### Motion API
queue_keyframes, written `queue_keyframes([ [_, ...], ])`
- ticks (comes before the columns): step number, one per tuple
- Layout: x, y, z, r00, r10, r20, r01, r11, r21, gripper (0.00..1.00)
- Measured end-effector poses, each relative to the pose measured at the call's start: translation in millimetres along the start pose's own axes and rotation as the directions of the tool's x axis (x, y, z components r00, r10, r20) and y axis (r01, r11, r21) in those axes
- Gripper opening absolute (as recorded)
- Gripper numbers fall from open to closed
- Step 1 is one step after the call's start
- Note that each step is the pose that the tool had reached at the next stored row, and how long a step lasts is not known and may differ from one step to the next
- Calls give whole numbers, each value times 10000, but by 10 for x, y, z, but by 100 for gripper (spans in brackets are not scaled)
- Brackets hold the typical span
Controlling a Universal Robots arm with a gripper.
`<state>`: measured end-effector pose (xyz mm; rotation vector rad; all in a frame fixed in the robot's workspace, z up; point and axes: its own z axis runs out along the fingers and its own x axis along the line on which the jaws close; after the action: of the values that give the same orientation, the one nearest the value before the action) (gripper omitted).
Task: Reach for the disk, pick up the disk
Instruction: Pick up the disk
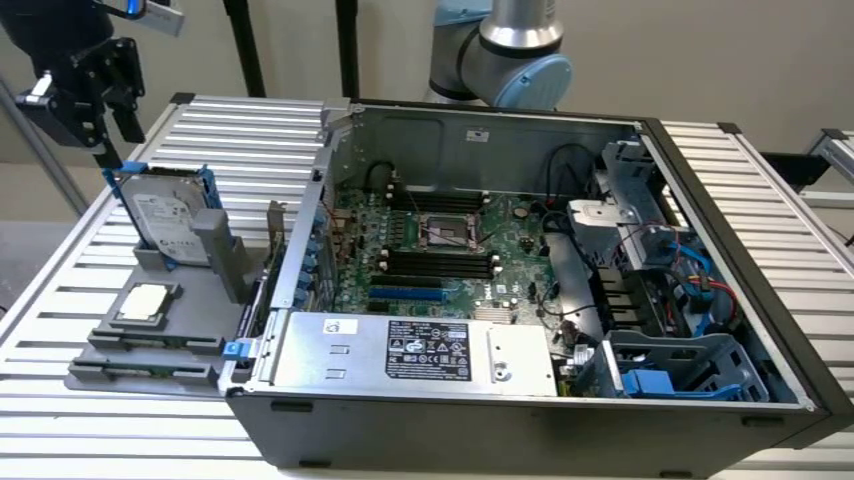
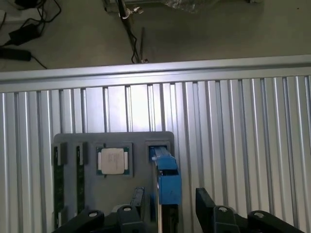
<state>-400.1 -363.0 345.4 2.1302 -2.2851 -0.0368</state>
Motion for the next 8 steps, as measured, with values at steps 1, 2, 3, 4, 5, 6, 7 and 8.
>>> queue_keyframes([
  [1, 0, -1, 18, 10000, -1, 0, 1, 10000, 1, 54],
  [2, 0, -1, 37, 10000, -3, 0, 3, 10000, 0, 54],
  [3, 0, -2, 54, 10000, -6, 0, 6, 10000, 1, 54],
  [4, 0, -2, 72, 10000, -8, -1, 8, 10000, 0, 54],
  [5, 0, -2, 90, 10000, -10, -1, 10, 10000, 0, 54],
  [6, 0, -3, 108, 10000, -12, -1, 12, 10000, -1, 54],
  [7, 0, -4, 127, 10000, -15, -1, 15, 10000, 1, 54],
  [8, 0, -4, 145, 10000, -16, -1, 16, 10000, 0, 54],
])
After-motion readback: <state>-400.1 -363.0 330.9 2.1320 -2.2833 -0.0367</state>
